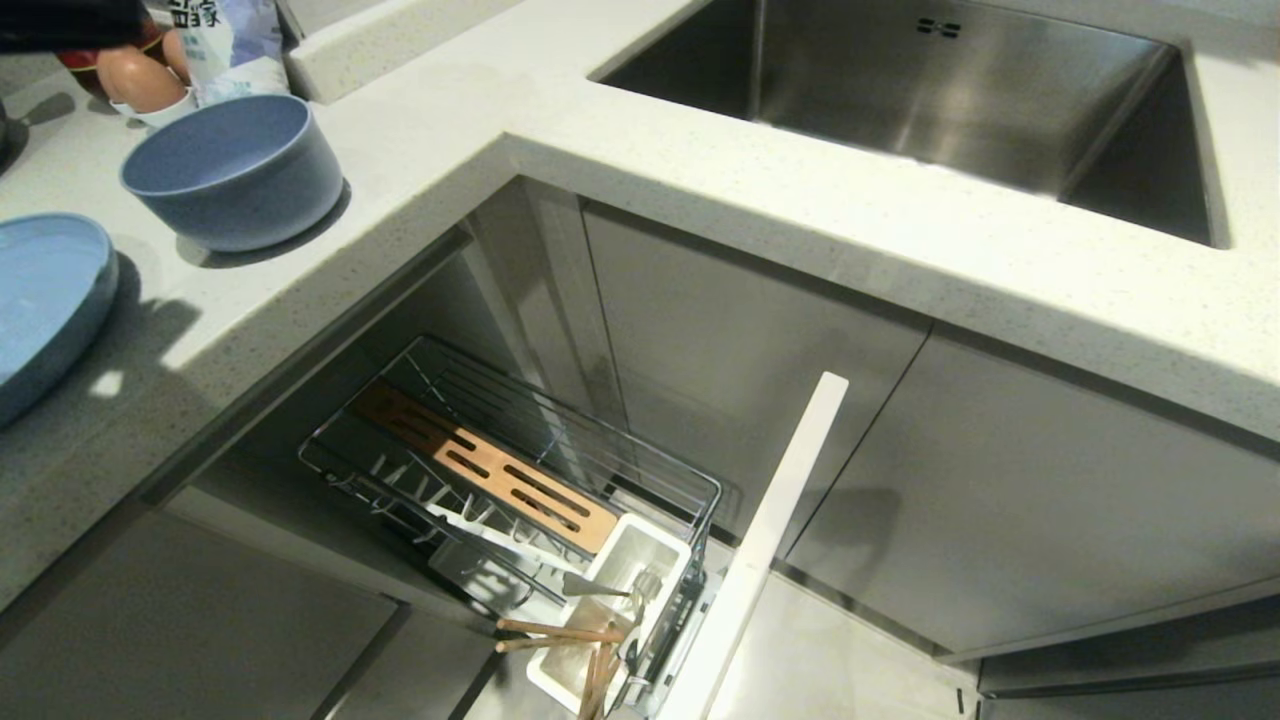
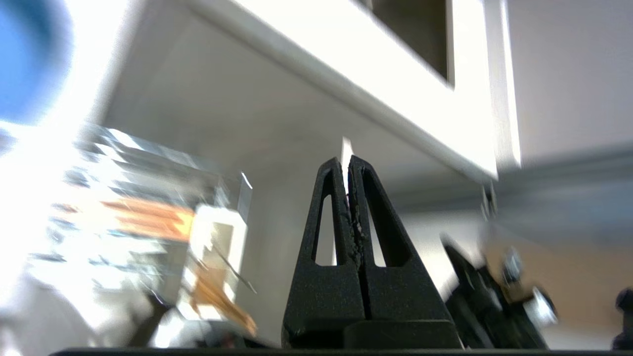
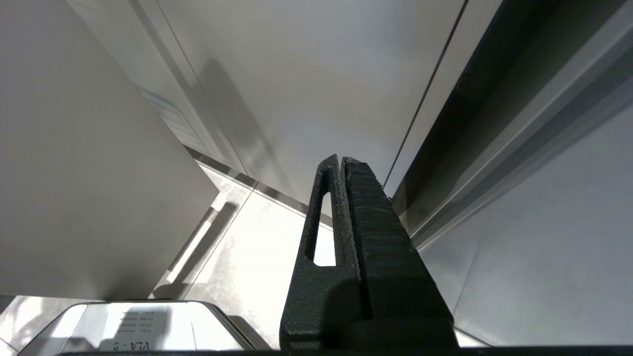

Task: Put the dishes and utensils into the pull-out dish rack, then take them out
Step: Pick up the bowl and place it in the cupboard

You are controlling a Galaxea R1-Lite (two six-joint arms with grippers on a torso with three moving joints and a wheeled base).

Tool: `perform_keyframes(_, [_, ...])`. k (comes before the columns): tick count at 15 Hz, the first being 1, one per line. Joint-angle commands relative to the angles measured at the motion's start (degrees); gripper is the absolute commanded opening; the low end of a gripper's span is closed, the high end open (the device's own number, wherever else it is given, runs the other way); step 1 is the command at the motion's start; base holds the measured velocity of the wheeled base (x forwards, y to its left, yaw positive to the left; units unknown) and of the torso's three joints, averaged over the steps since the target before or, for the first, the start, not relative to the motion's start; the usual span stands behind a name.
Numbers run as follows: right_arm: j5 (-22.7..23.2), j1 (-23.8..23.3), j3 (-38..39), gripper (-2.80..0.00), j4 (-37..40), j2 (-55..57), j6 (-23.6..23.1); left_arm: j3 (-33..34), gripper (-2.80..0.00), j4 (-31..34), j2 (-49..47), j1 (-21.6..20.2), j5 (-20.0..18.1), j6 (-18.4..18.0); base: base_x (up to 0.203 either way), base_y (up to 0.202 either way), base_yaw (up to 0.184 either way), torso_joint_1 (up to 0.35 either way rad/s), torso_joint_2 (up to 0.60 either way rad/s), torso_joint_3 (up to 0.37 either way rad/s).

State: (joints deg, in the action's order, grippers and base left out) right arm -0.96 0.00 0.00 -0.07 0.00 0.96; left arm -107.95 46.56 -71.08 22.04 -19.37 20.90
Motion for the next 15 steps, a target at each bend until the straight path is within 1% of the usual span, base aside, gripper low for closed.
perform_keyframes(1, [0.0, 0.0, 0.0, -2.8, 0.0, 0.0, 0.0, 0.4, -2.8, -0.3, 5.0, -4.5, -0.1, -0.4, 0.0, 0.0, 0.0, 0.0, 0.0, 0.0])
perform_keyframes(2, [0.0, 0.0, 0.1, -2.8, 0.0, 0.0, 0.0, 0.4, -2.8, -0.5, 5.5, -7.0, -0.1, -1.2, 0.0, 0.0, 0.0, 0.0, 0.0, 0.0])
perform_keyframes(4, [0.0, 0.0, 0.0, -2.8, 0.0, 0.0, 0.0, 0.4, -2.8, -0.8, 5.8, -13.8, 0.2, -3.1, 0.0, 0.0, 0.0, 0.0, 0.0, 0.0])
perform_keyframes(5, [0.0, 0.0, 0.0, -2.8, 0.0, 0.0, 0.0, 0.5, -2.8, -1.3, 5.1, -16.5, 0.5, -3.7, 0.0, 0.0, 0.0, 0.0, 0.0, 0.0])
perform_keyframes(6, [0.0, 0.0, 0.0, -2.8, 0.0, 0.0, 0.0, 0.5, -2.8, -1.9, 3.4, -17.9, 1.8, -4.0, 0.0, 0.0, 0.0, 0.0, 0.0, 0.0])
perform_keyframes(7, [0.0, 0.0, 0.0, -2.8, 0.0, 0.0, 0.0, 0.5, -2.8, -2.2, 1.8, -18.2, 4.9, -4.2, 0.0, 0.0, 0.0, 0.0, 0.0, 0.0])
perform_keyframes(8, [0.0, 0.0, 0.0, -2.8, 0.0, 0.0, 0.0, 0.4, -2.8, -2.3, 0.5, -18.1, 8.1, -4.5, 0.0, 0.0, 0.0, 0.0, 0.0, 0.0])
perform_keyframes(9, [0.0, 0.0, 0.0, -2.8, 0.0, 0.0, 0.0, 0.3, -2.8, -2.4, -0.9, -17.7, 12.4, -4.9, 0.0, 0.0, 0.0, 0.0, 0.0, 0.0])
perform_keyframes(10, [0.0, 0.0, 0.1, -2.8, 0.0, 0.0, 0.0, 0.3, -2.8, -2.6, -2.5, -16.2, 16.8, -5.1, 0.0, 0.0, 0.0, 0.0, 0.0, 0.0])
perform_keyframes(11, [0.0, 0.0, 0.1, -2.8, 0.0, 0.0, 0.0, 0.3, -2.8, -2.7, -3.3, -13.8, 19.8, -5.1, 0.0, 0.0, 0.0, 0.0, 0.0, 0.0])
perform_keyframes(12, [0.0, 0.0, 0.0, -2.8, 0.0, 0.0, 0.0, 0.5, -2.8, -2.6, -4.1, -10.7, 22.2, -5.0, 0.0, 0.0, 0.0, 0.0, 0.0, 0.0])
perform_keyframes(13, [0.0, 0.0, 0.0, -2.8, 0.0, 0.0, 0.0, 0.8, -2.8, -2.6, -4.6, -7.6, 23.7, -4.9, 0.0, 0.0, 0.0, 0.0, 0.0, 0.0])
perform_keyframes(14, [0.0, 0.0, 0.0, -2.8, 0.0, 0.0, 0.0, 1.3, -2.8, -2.6, -5.2, -5.6, 24.5, -4.6, 0.0, 0.0, 0.0, 0.0, 0.0, 0.0])
perform_keyframes(15, [0.0, 0.0, 0.0, -2.8, 0.0, 0.0, 0.0, 1.6, -2.8, -2.6, -5.6, -4.6, 24.8, -4.1, 0.0, 0.0, 0.0, 0.0, 0.0, 0.0])
